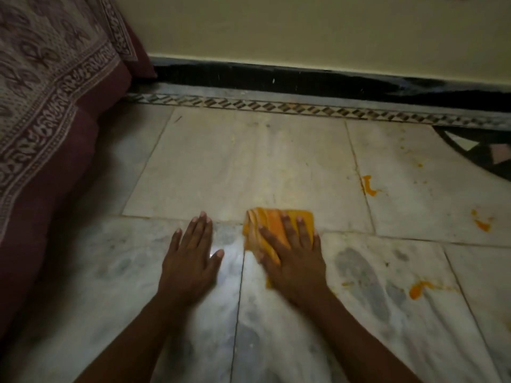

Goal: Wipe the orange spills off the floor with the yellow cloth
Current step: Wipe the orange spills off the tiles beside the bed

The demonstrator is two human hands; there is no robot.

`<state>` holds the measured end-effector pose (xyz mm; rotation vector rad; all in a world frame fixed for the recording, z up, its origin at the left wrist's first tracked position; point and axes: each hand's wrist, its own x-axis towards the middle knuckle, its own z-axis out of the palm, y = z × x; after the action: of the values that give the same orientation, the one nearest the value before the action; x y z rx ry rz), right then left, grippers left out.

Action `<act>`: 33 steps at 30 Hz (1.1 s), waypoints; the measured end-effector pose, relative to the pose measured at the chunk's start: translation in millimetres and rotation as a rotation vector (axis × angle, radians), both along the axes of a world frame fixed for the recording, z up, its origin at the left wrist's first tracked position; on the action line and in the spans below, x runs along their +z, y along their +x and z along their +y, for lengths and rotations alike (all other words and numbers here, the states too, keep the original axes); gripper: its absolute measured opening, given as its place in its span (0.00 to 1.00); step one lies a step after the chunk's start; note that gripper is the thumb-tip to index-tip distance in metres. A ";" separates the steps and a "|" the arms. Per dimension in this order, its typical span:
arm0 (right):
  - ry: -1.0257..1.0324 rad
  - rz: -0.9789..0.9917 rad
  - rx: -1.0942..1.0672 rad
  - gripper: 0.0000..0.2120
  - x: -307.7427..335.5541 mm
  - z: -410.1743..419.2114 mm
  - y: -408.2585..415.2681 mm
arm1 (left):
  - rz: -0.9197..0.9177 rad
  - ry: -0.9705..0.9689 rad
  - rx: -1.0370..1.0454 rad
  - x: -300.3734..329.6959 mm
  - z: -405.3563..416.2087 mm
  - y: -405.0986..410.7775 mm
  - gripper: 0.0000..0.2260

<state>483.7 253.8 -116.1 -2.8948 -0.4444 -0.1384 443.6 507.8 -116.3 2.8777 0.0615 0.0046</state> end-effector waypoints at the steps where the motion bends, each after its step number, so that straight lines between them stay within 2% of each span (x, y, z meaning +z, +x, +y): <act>1: -0.012 0.005 0.011 0.29 -2.9 -16.1 -14.9 | -0.012 0.008 -0.001 -3.2 -0.7 -2.7 0.36; 5: -0.086 0.048 -0.234 0.30 3.2 -62.0 -2.1 | -0.017 0.024 0.000 -8.2 -1.7 -4.2 0.36; 7: -0.019 0.206 -0.389 0.30 14.4 -52.4 13.7 | 0.011 0.017 0.009 -4.6 -9.6 -18.0 0.37; 9: 0.024 0.280 -0.471 0.31 19.3 -24.4 19.8 | -0.005 -0.002 0.014 -3.9 -19.8 -38.0 0.37; 11: -0.001 0.275 -0.348 0.31 19.1 -0.3 5.5 | -0.046 -0.007 -0.008 -3.5 -28.7 -59.2 0.35; 13: -0.022 0.164 -0.135 0.29 10.9 4.8 -27.6 | -0.057 0.022 -0.025 -7.3 -31.3 -72.2 0.34; 16: -0.040 0.006 0.062 0.28 -2.0 -34.1 -86.9 | -0.058 0.032 -0.003 -7.2 -33.6 -82.1 0.33; 18: -0.061 -0.028 0.017 0.28 -3.9 -73.8 -89.9 | -0.047 0.019 -0.009 -6.9 -35.4 -84.9 0.33; 20: -0.096 0.000 -0.169 0.30 -4.6 -96.1 -63.5 | -0.040 0.012 -0.004 -8.5 -37.5 -89.7 0.33; 22: -0.052 0.058 -0.375 0.32 0.2 -87.4 -29.2 | -0.039 0.014 0.014 -10.2 -41.2 -97.0 0.33; 24: 0.019 0.143 -0.469 0.32 6.3 -55.9 -5.8 | -0.046 0.016 0.024 -8.4 -43.1 -100.4 0.33; 25: 0.018 0.188 -0.453 0.32 8.1 -38.5 -1.7 | -0.041 0.007 0.030 -6.5 -44.1 -100.9 0.33; 27: -0.041 0.234 -0.278 0.31 11.8 -13.6 -8.4 | -0.029 -0.027 0.061 -5.0 -48.7 -103.8 0.34; 30: -0.040 0.108 -0.009 0.29 8.9 -16.0 -60.3 | -0.013 -0.064 0.156 -3.6 -70.7 -129.1 0.34; 33: -0.044 0.087 -0.035 0.29 4.7 -57.1 -111.2 | 0.027 -0.104 0.202 2.5 -103.9 -166.8 0.34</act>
<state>372.5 196.7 -111.4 -2.9392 -0.3864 -0.0078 276.7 403.8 -113.7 2.7550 0.3468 0.0005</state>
